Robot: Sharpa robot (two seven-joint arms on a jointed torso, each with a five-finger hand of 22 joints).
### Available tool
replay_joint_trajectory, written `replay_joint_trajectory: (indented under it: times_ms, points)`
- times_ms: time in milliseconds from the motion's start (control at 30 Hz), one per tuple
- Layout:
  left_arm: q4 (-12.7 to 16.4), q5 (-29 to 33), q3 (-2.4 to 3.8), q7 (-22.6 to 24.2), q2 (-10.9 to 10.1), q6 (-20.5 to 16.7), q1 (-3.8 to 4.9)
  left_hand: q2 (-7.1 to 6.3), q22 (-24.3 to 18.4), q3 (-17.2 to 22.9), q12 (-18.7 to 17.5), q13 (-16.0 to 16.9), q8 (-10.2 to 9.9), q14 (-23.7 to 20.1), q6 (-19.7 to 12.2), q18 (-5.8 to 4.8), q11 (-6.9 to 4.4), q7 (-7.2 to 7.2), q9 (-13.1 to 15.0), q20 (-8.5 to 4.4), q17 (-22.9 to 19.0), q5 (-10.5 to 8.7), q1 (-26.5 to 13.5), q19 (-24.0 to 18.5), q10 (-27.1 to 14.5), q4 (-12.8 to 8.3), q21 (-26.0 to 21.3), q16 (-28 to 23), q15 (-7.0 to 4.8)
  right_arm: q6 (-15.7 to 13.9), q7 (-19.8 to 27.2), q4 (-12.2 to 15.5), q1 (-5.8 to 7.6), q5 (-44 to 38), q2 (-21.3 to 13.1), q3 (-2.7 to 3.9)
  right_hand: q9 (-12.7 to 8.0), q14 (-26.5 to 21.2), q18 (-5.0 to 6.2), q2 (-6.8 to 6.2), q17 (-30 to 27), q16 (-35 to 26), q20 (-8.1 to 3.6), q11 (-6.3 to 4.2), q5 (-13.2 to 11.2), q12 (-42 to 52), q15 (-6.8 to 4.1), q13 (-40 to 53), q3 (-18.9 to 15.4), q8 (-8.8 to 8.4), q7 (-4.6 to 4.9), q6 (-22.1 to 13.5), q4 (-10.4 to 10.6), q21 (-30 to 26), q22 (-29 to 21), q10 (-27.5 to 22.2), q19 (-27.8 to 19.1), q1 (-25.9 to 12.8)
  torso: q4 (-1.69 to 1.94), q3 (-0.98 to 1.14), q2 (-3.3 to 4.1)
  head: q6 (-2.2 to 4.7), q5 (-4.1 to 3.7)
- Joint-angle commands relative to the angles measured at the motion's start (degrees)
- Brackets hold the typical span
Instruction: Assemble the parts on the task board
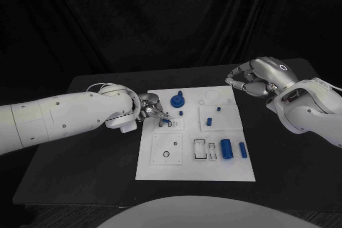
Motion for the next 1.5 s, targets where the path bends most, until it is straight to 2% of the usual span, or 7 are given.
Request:
replay_joint_trajectory:
  times_ms: [33,333,633,1033,1167,1333,1500]
  points:
    - [0.0,0.2,0.02,0.7,0.1,1.0,-0.24,0.58,10.1,0.3,0.2,15.1,-0.2,6.0,-0.2,0.48,0.39,0.03,0.1,0.12,15.1,-0.28,0.0,-0.4,6.0,0.1,-0.3,0.2,0.38,0.2,-1.2,0.0,-0.10,-0.1,0.0,0.06,0.1,2.2,0.15,0.27,-0.1,0.0,0.39,0.34,0.2,-0.3,0.30,12.8,0.3,-0.19,-0.02,0.0,0.2,0.0,11.3,5.2,1.9,0.3,0.05,0.07,-0.03,0.00,0.01]
    - [-0.4,0.2,0.02,0.8,0.4,1.1,-0.71,0.62,10.1,0.4,0.2,15.1,-0.2,6.0,-0.2,0.50,0.45,0.05,0.2,0.18,15.1,-0.57,-0.3,-0.4,6.0,0.2,-0.4,0.2,0.43,0.6,-1.1,-0.1,-0.10,-0.1,0.1,0.06,0.1,2.3,0.16,0.26,-0.1,0.0,0.39,0.35,0.3,-0.3,0.30,12.8,0.3,-0.19,-0.02,0.0,0.1,-0.1,11.3,5.2,1.9,0.4,-0.10,0.05,-0.06,0.00,0.38]
    - [-0.7,0.2,0.02,0.8,0.8,1.0,-1.26,0.71,10.2,0.5,0.2,15.1,-0.1,6.0,0.0,0.47,0.44,0.01,0.3,0.21,15.1,-0.72,-0.4,-0.4,6.0,0.2,-0.3,0.2,0.46,1.4,-1.0,-0.3,-0.11,0.1,0.0,0.05,0.1,2.2,0.16,0.27,-0.1,-0.1,0.39,0.36,0.3,-0.3,0.30,12.8,0.4,-0.19,-0.01,0.0,0.1,-0.1,11.3,5.1,1.9,0.5,-0.02,0.07,-0.02,0.00,0.30]
    - [-0.9,0.2,0.02,0.8,1.0,1.0,-1.44,0.77,10.2,0.8,0.2,15.1,0.2,6.0,0.3,0.49,0.39,-0.08,0.7,0.27,15.1,-1.56,-0.7,-0.4,6.0,0.2,-0.4,0.2,0.46,1.8,-1.0,-0.6,-0.11,0.2,0.2,0.05,0.1,2.2,0.17,0.27,-0.2,-0.1,0.39,0.38,0.4,-0.3,0.29,12.8,0.5,-0.20,0.00,0.0,0.0,-0.2,11.3,5.2,1.8,0.6,-0.04,0.06,-0.01,0.00,0.60]
    - [-1.0,0.2,0.02,0.8,1.1,0.9,-1.46,0.79,10.2,0.9,0.2,15.1,0.2,6.0,0.3,0.51,0.38,-0.09,0.8,0.28,15.1,-2.06,-0.8,-0.4,6.0,0.2,-0.4,0.2,0.45,1.9,-1.1,-0.6,-0.11,0.3,0.2,0.05,0.1,2.2,0.17,0.27,-0.2,-0.1,0.39,0.38,0.4,-0.3,0.29,12.8,0.5,-0.20,0.00,0.0,0.0,-0.2,11.3,5.2,1.8,0.6,0.01,0.09,-0.02,0.00,0.54]
    - [-1.0,0.2,0.02,0.8,1.2,1.0,-1.47,0.85,10.2,1.0,0.2,15.1,0.2,6.0,0.1,0.52,0.41,-0.05,1.2,0.33,15.1,-5.01,-1.4,-0.5,6.0,0.4,-0.5,0.2,0.47,2.0,-1.2,-0.6,-0.11,0.3,0.2,0.05,0.1,2.2,0.17,0.27,-0.2,-0.1,0.39,0.38,0.4,-0.3,0.29,12.8,0.5,-0.20,0.00,0.0,0.0,-0.2,11.3,5.2,1.8,0.6,0.06,0.08,0.00,0.00,0.48]
    - [-1.0,0.2,0.02,0.8,1.2,1.0,-1.47,0.85,10.2,1.0,0.2,15.1,0.2,6.0,0.1,0.52,0.41,-0.05,1.2,0.33,15.1,-5.01,-1.4,-0.5,6.0,0.4,-0.5,0.2,0.47,2.0,-1.2,-0.6,-0.11,0.3,0.2,0.05,0.1,2.2,0.17,0.27,-0.2,-0.1,0.39,0.38,0.4,-0.3,0.29,12.8,0.5,-0.20,0.00,0.0,0.0,-0.2,11.3,5.2,1.8,0.6,0.06,0.08,0.00,0.00,0.48]
